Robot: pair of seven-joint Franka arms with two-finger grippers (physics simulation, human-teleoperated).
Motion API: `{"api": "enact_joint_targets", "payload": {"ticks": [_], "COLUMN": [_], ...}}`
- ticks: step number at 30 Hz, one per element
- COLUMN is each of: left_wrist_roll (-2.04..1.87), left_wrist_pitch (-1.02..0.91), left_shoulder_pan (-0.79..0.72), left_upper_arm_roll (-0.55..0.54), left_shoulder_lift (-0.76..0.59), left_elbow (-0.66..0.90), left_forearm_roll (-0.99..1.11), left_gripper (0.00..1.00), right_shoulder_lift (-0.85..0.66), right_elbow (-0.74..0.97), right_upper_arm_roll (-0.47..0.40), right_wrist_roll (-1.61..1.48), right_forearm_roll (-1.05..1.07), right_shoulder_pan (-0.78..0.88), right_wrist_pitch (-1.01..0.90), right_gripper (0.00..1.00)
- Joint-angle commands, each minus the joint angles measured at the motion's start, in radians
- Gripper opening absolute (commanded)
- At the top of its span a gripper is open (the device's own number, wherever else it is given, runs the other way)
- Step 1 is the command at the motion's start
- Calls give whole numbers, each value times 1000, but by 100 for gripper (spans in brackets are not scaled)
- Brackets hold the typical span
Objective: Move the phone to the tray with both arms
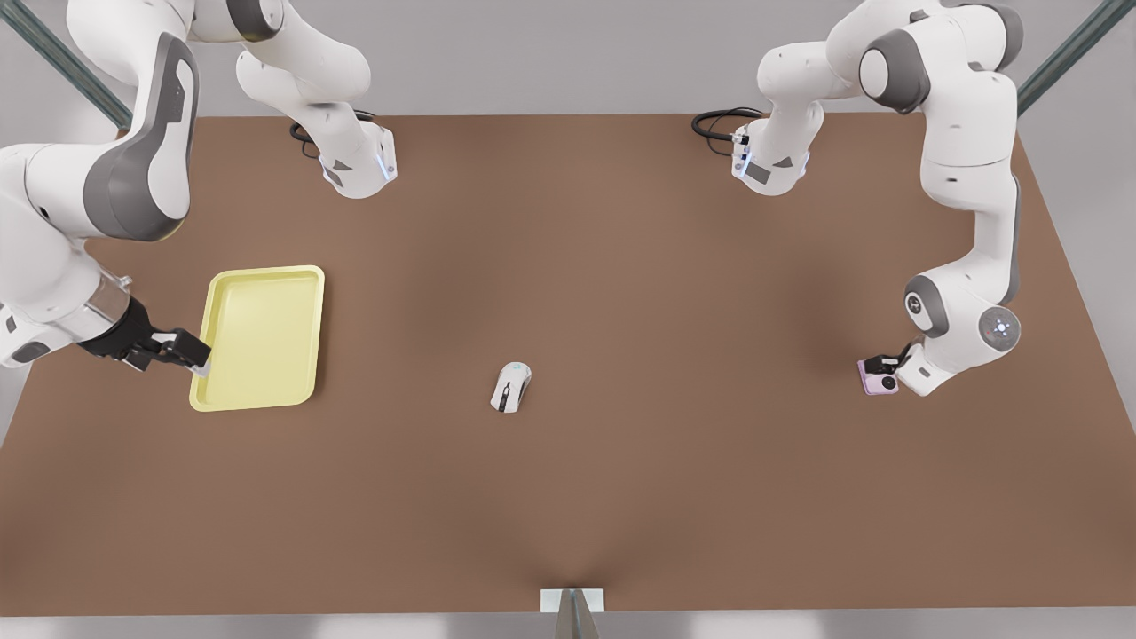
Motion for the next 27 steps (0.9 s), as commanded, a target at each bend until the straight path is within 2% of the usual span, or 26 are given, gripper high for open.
{"api": "enact_joint_targets", "payload": {"ticks": [1, 27], "left_wrist_roll": [156, 75], "left_wrist_pitch": [28, 68], "left_shoulder_pan": [7, 3], "left_upper_arm_roll": [3, -2], "left_shoulder_lift": [8, 59], "left_elbow": [0, -14], "left_forearm_roll": [-20, -71], "left_gripper": [100, 100], "right_shoulder_lift": [-3, 0], "right_elbow": [1, 1], "right_upper_arm_roll": [-2, -2], "right_wrist_roll": [-20, -20], "right_forearm_roll": [6, 7], "right_shoulder_pan": [-2, -8], "right_wrist_pitch": [9, 12], "right_gripper": [100, 100]}}
